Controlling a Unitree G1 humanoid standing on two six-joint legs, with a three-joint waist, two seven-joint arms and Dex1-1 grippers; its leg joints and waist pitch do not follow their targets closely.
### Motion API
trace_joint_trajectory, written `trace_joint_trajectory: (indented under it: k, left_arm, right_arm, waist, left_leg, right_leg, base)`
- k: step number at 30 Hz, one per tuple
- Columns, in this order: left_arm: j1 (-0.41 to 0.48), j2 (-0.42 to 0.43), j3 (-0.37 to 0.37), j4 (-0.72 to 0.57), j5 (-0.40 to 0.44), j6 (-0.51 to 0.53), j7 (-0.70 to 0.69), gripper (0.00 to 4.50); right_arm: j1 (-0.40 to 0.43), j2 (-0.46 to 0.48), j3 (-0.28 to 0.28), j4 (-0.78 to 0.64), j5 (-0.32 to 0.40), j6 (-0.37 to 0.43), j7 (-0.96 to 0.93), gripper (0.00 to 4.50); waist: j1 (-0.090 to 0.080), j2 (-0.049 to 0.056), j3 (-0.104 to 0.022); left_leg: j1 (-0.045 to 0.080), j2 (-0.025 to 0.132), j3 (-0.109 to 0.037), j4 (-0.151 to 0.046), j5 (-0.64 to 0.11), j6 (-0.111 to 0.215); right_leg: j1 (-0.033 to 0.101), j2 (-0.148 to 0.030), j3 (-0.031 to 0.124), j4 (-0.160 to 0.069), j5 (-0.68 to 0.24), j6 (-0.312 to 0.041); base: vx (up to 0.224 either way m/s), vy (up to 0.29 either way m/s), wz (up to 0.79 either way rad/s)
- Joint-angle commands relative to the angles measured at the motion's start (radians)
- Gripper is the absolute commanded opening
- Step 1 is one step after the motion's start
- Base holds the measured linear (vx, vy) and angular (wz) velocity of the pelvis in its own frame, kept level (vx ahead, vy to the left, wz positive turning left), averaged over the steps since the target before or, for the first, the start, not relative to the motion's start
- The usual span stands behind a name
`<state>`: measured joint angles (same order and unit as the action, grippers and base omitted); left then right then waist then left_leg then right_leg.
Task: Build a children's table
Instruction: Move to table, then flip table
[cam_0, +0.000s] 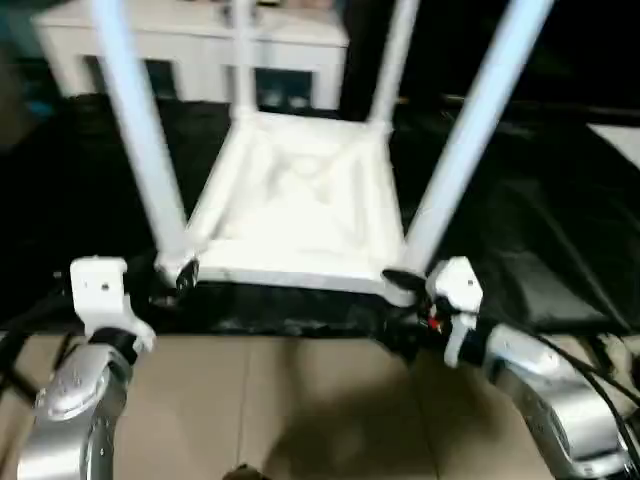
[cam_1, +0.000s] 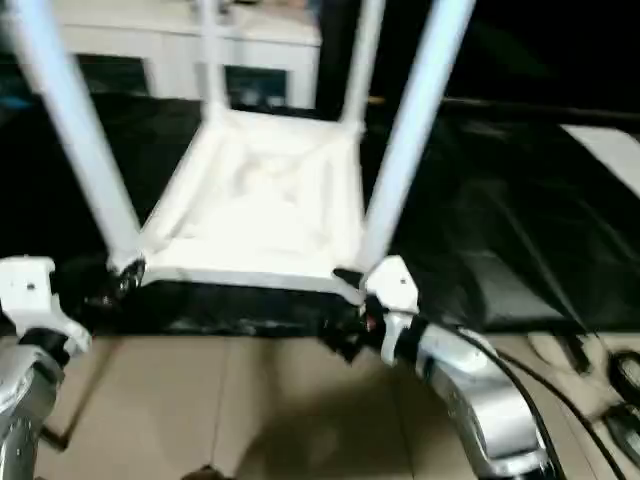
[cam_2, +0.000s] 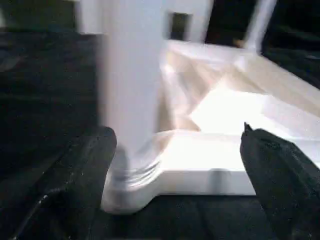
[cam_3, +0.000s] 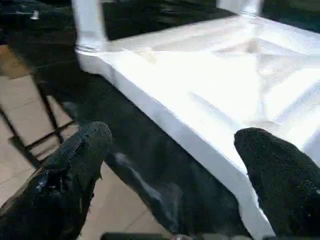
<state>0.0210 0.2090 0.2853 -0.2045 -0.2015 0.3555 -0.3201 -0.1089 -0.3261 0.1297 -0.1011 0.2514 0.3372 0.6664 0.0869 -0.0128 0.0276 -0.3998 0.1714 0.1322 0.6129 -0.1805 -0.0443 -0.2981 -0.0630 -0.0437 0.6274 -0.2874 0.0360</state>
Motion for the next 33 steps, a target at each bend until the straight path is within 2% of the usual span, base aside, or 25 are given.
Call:
trace_joint_trajectory:
  k: [1, 2, 3, 4, 5, 6, 9, 11, 12, 13, 14, 15, 17, 19, 20, 21, 22, 25, 31, 33]
  left_arm:
    - [-0.092, 0.036, -0.008, 0.115, 0.004, -0.045, -0.043, 4.44]
    - [-0.126, 0.052, -0.011, 0.16, 0.015, -0.061, -0.048, 4.44]
    - [-0.126, 0.052, -0.011, 0.16, 0.015, -0.061, -0.048, 4.44]
    - [-0.154, 0.059, -0.008, 0.193, 0.017, -0.075, -0.049, 4.44]
    - [-0.185, 0.065, -0.001, 0.227, 0.022, -0.081, -0.035, 4.44]
    - [-0.21, 0.067, 0.005, 0.252, 0.016, -0.086, -0.037, 4.44]
    - [-0.25, 0.073, 0.012, 0.295, 0.015, -0.094, -0.026, 4.44]
    - [-0.264, 0.072, 0.012, 0.31, 0.005, -0.104, -0.016, 4.44]
    - [-0.265, 0.07, 0.011, 0.311, 0.0, -0.105, -0.014, 4.44]
    - [-0.264, 0.066, 0.011, 0.311, -0.005, -0.102, -0.011, 4.44]
    - [-0.263, 0.063, 0.011, 0.311, -0.007, -0.1, -0.01, 4.44]
    - [-0.266, 0.06, 0.011, 0.319, -0.006, -0.111, -0.007, 4.44]
    - [-0.274, 0.06, 0.009, 0.341, -0.002, -0.131, -0.004, 4.44]
    - [-0.319, 0.069, 0.043, 0.425, 0.019, -0.159, 0.059, 4.44]
    - [-0.323, 0.069, 0.046, 0.432, 0.019, -0.162, 0.065, 4.44]
    - [-0.341, 0.075, 0.064, 0.461, 0.03, -0.169, 0.103, 4.44]
    - [-0.348, 0.072, 0.075, 0.466, 0.017, -0.174, 0.104, 4.44]
    - [-0.364, 0.071, 0.082, 0.485, -0.006, -0.181, 0.094, 4.44]
    - [-0.449, 0.083, 0.035, 0.624, -0.042, -0.256, -0.058, 4.44]
    - [-0.483, 0.094, 0.009, 0.685, -0.025, -0.274, -0.094, 4.44]
  right_arm:
    - [-0.084, 0.035, -0.042, 0.113, -0.033, -0.046, -0.085, 4.5]
    - [-0.112, 0.047, -0.057, 0.156, -0.04, -0.065, -0.114, 4.5]
    - [-0.112, 0.047, -0.057, 0.156, -0.04, -0.065, -0.114, 4.5]
    - [-0.135, 0.055, -0.074, 0.192, -0.045, -0.08, -0.142, 4.5]
    - [-0.155, 0.057, -0.09, 0.225, -0.047, -0.093, -0.161, 4.5]
    - [-0.172, 0.055, -0.104, 0.255, -0.052, -0.106, -0.179, 4.5]
    - [-0.195, 0.044, -0.123, 0.31, -0.061, -0.135, -0.195, 4.5]
    - [-0.203, 0.036, -0.122, 0.331, -0.066, -0.154, -0.179, 4.5]
    - [-0.202, 0.036, -0.121, 0.331, -0.065, -0.158, -0.167, 4.5]
    - [-0.198, 0.035, -0.117, 0.325, -0.063, -0.158, -0.154, 4.5]
    - [-0.196, 0.035, -0.115, 0.321, -0.061, -0.157, -0.146, 4.5]
    - [-0.189, 0.035, -0.105, 0.312, -0.053, -0.156, -0.128, 4.5]
    - [-0.179, 0.034, -0.088, 0.296, -0.037, -0.152, -0.094, 4.5]
    - [-0.134, 0.025, -0.031, 0.218, 0.006, -0.122, 0.01, 4.5]
    - [-0.13, 0.024, -0.026, 0.21, 0.01, -0.119, 0.019, 4.5]
    - [-0.112, 0.015, 0.0, 0.185, 0.008, -0.118, 0.044, 4.5]
    - [-0.104, 0.013, 0.008, 0.176, 0.008, -0.116, 0.05, 4.5]
    - [-0.093, 0.021, 0.012, 0.169, 0.011, -0.115, 0.058, 4.5]
    - [-0.133, 0.053, 0.015, 0.208, 0.006, -0.116, 0.052, 4.5]
    - [-0.151, 0.066, 0.024, 0.23, 0.001, -0.116, 0.049, 4.5]
  waist:
    - [-0.008, 0.017, -0.037]
    - [-0.01, 0.011, -0.044]
    - [-0.008, 0.011, -0.044]
    - [-0.002, 0.014, -0.049]
    - [0.001, 0.016, -0.047]
    - [0.003, 0.008, -0.047]
    - [0.009, 0.005, -0.047]
    - [0.009, 0.005, -0.051]
    - [0.01, 0.003, -0.052]
    - [0.01, -0.001, -0.051]
    - [0.012, -0.001, -0.049]
    - [0.012, -0.001, -0.049]
    - [0.017, -0.008, -0.045]
    - [0.023, -0.006, -0.044]
    - [0.026, -0.006, -0.045]
    - [0.026, -0.007, -0.044]
    - [0.027, -0.008, -0.045]
    - [0.03, -0.009, -0.043]
    - [0.03, -0.015, -0.04]
    - [0.028, -0.009, -0.044]
  left_leg:
    - [0.034, 0.043, -0.033, -0.12, -0.407, -0.112]
    - [0.027, 0.048, -0.033, -0.118, -0.355, -0.114]
    - [0.019, 0.049, -0.033, -0.118, -0.308, -0.106]
    - [0.022, 0.049, -0.029, -0.113, -0.226, -0.086]
    - [0.031, 0.05, -0.02, -0.109, -0.22, -0.077]
    - [0.032, 0.049, -0.014, -0.108, -0.236, -0.071]
    - [0.032, 0.052, -0.005, -0.106, -0.213, -0.056]
    - [0.027, 0.053, -0.003, -0.101, -0.167, -0.036]
    - [0.029, 0.053, 0.0, -0.098, -0.159, -0.026]
    - [0.03, 0.053, 0.002, -0.097, -0.158, -0.019]
    - [0.029, 0.056, 0.003, -0.098, -0.156, -0.002]
    - [0.029, 0.056, 0.003, -0.098, -0.156, -0.002]
    - [0.032, 0.059, 0.006, -0.101, -0.183, 0.008]
    - [0.037, 0.06, 0.007, -0.101, -0.21, 0.008]
    - [0.036, 0.063, 0.003, -0.104, -0.212, 0.008]
    - [0.033, 0.064, 0.002, -0.106, -0.206, 0.007]
    - [0.036, 0.065, 0.002, -0.105, -0.201, -0.003]
    - [0.038, 0.065, 0.005, -0.106, -0.211, -0.014]
    - [0.037, 0.061, 0.007, -0.11, -0.223, -0.03]
    - [0.038, 0.061, 0.007, -0.109, -0.216, -0.039]
  right_leg:
    - [-0.028, -0.077, 0.029, -0.081, -0.094, -0.128]
    - [-0.015, -0.085, 0.031, -0.076, -0.056, -0.137]
    - [-0.01, -0.083, 0.028, -0.073, -0.015, -0.132]
    - [-0.013, -0.076, 0.024, -0.066, 0.092, -0.129]
    - [-0.023, -0.076, 0.028, -0.064, 0.137, -0.14]
    - [-0.022, -0.079, 0.031, -0.066, 0.134, -0.151]
    - [-0.022, -0.08, 0.034, -0.065, 0.131, -0.166]
    - [-0.017, -0.077, 0.034, -0.059, 0.186, -0.166]
    - [-0.02, -0.076, 0.033, -0.058, 0.204, -0.169]
    - [-0.021, -0.076, 0.034, -0.058, 0.207, -0.173]
    - [-0.021, -0.078, 0.034, -0.058, 0.195, -0.181]
    - [-0.021, -0.078, 0.034, -0.058, 0.195, -0.181]
    - [-0.025, -0.078, 0.036, -0.065, 0.136, -0.185]
    - [-0.027, -0.076, 0.039, -0.068, 0.102, -0.175]
    - [-0.025, -0.078, 0.038, -0.067, 0.108, -0.166]
    - [-0.024, -0.078, 0.037, -0.066, 0.114, -0.164]
    - [-0.028, -0.077, 0.035, -0.063, 0.133, -0.165]
    - [-0.031, -0.079, 0.037, -0.064, 0.121, -0.178]
    - [-0.034, -0.081, 0.04, -0.071, 0.066, -0.177]
    - [-0.034, -0.081, 0.04, -0.065, 0.082, -0.179]
  base:
    - [-0.022, 0.026, -0.27]
    - [0.0, 0.0, 0.0]
    - [-0.008, -0.009, -0.22]
    - [0.0, 0.0, 0.0]
    - [0.0, 0.0, 0.0]
    - [0.0, 0.0, 0.0]
    - [0.0, 0.0, 0.0]
    - [0.0, 0.0, 0.0]
    - [0.0, 0.0, 0.0]
    - [0.0, 0.0, 0.0]
    - [0.0, 0.0, 0.0]
    - [0.0, 0.0, 0.0]
    - [0.0, 0.0, 0.0]
    - [0.0, 0.0, 0.0]
    - [0.0, 0.0, 0.0]
    - [0.0, 0.0, 0.0]
    - [0.0, 0.0, 0.0]
    - [0.0, 0.0, 0.0]
    - [0.0, 0.0, 0.0]
    - [0.0, 0.0, 0.0]
